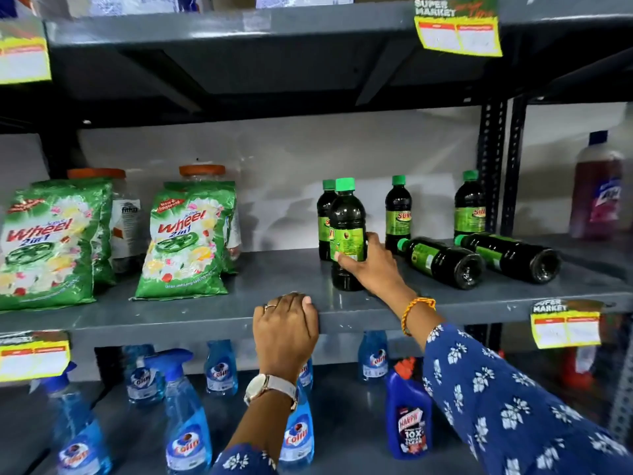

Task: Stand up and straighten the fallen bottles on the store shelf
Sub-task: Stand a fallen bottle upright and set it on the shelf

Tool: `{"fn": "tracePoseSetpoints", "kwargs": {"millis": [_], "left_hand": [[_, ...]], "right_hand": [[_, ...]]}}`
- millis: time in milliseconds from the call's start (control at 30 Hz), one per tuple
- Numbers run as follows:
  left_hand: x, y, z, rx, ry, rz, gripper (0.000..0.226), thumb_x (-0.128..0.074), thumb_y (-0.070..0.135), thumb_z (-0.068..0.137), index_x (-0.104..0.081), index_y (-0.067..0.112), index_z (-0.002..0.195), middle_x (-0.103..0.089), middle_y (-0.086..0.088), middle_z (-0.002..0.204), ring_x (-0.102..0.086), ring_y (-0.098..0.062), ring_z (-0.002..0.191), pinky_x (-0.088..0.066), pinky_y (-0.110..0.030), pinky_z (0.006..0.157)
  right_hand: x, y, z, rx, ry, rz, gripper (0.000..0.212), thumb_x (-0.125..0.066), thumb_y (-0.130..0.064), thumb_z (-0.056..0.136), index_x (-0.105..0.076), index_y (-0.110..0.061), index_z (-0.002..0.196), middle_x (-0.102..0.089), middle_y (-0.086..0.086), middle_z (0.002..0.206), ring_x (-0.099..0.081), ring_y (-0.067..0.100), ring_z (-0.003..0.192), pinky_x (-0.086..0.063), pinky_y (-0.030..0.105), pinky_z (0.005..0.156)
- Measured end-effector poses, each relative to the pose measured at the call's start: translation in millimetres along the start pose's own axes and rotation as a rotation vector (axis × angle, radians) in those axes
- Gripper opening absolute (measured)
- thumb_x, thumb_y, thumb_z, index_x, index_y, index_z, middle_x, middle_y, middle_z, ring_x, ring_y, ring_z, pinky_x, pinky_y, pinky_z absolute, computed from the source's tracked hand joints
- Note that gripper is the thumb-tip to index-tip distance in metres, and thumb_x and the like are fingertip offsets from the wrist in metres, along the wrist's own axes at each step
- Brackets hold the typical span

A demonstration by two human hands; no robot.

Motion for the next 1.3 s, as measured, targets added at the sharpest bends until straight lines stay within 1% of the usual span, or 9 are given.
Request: {"fn": "tracePoseSetpoints", "kwargs": {"millis": [100,267,367,433,600,733,900,1067,1300], "left_hand": [[-0.2,0.1,0.0,0.0,0.003,-0.001,0.035,-0.038,0.022,0.087,-0.066,0.013,0.067,-0.066,-0.004,0.063,-0.059,-0.025,0.057,-0.032,-0.032,0.057],[-2.7,-2.6,-2.1,0.007,0.004,-0.012,0.036,-0.038,0.022,0.087,-0.067,0.012,0.069,-0.068,-0.005,0.067,-0.06,-0.025,0.059,-0.033,-0.033,0.061],[-4.6,-3.0,-2.5,0.014,0.0,-0.017,0.036,-0.039,0.022,0.088,-0.068,0.012,0.069,-0.069,-0.005,0.068,-0.061,-0.025,0.061,-0.032,-0.034,0.063],[-4.6,-3.1,-2.5,0.018,-0.002,-0.017,0.036,-0.039,0.022,0.087,-0.068,0.011,0.07,-0.069,-0.006,0.069,-0.061,-0.025,0.061,-0.032,-0.034,0.063],[-5.7,-2.9,-2.4,0.02,-0.019,-0.021,0.036,-0.038,0.022,0.088,-0.068,0.012,0.069,-0.069,-0.005,0.068,-0.06,-0.025,0.06,-0.035,-0.033,0.062],[-6.2,-2.8,-2.7,0.021,-0.01,-0.02,0.037,-0.038,0.023,0.088,-0.068,0.011,0.07,-0.069,-0.006,0.069,-0.061,-0.024,0.061,-0.033,-0.033,0.063],[-5.5,-3.8,-3.8,0.032,-0.001,-0.027,0.038,-0.038,0.023,0.087,-0.069,0.01,0.071,-0.07,-0.006,0.071,-0.062,-0.025,0.062,-0.035,-0.033,0.064],[-5.9,-3.8,-1.6,0.039,-0.024,-0.037,0.038,-0.037,0.024,0.087,-0.068,0.012,0.069,-0.068,-0.004,0.068,-0.06,-0.024,0.061,-0.035,-0.032,0.063],[-1.0,-1.6,-0.7,0.036,0.001,-0.043,0.038,-0.036,0.024,0.086,-0.065,0.014,0.064,-0.065,-0.003,0.062,-0.057,-0.023,0.055,-0.033,-0.031,0.06]], "right_hand": [[-5.7,3.4,0.8,-0.036,-0.066,0.138,0.058,-0.067,-0.036,0.08,-0.04,-0.012,0.126,-0.057,0.003,0.106,-0.056,0.024,0.108,-0.037,0.025,0.078],[-12.9,12.1,6.6,-0.072,-0.062,0.083,0.087,-0.081,-0.05,0.059,-0.034,-0.014,0.123,-0.043,0.001,0.113,-0.047,0.018,0.101,-0.043,0.032,0.088],[-13.5,16.8,9.7,-0.083,-0.085,0.123,0.065,-0.079,-0.03,0.065,-0.041,-0.013,0.115,-0.054,0.002,0.105,-0.056,0.024,0.104,-0.044,0.031,0.081],[-16.2,20.2,10.4,-0.122,-0.132,0.196,0.057,-0.072,-0.022,0.073,-0.041,-0.012,0.12,-0.053,0.0,0.102,-0.054,0.026,0.11,-0.043,0.034,0.087],[-19.9,20.5,12.1,-0.128,-0.135,0.228,0.079,-0.085,-0.03,0.061,-0.033,-0.012,0.119,-0.054,0.001,0.108,-0.053,0.02,0.105,-0.045,0.035,0.093],[-17.0,22.8,11.3,-0.149,-0.142,0.239,0.065,-0.076,-0.017,0.07,-0.033,-0.01,0.119,-0.052,0.003,0.107,-0.052,0.021,0.103,-0.042,0.032,0.085],[-20.0,22.3,12.6,-0.141,-0.166,0.291,0.062,-0.076,-0.017,0.07,-0.03,-0.015,0.111,-0.051,0.0,0.101,-0.051,0.021,0.103,-0.044,0.036,0.092],[-18.7,23.8,13.9,-0.13,-0.155,0.305,0.057,-0.076,-0.019,0.069,-0.041,-0.016,0.114,-0.056,0.004,0.11,-0.054,0.023,0.108,-0.044,0.039,0.097],[-2.7,16.6,2.2,-0.105,-0.095,0.282,0.051,-0.081,-0.019,0.067,-0.058,-0.009,0.112,-0.065,0.004,0.106,-0.06,0.016,0.094,-0.047,0.027,0.085]]}}
Point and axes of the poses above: each hand's wrist, its own z-axis towards the middle knuckle, its own x-axis out of the back of the hand, y = z × x, the point moved 7 cm from there along z, towards the middle knuckle
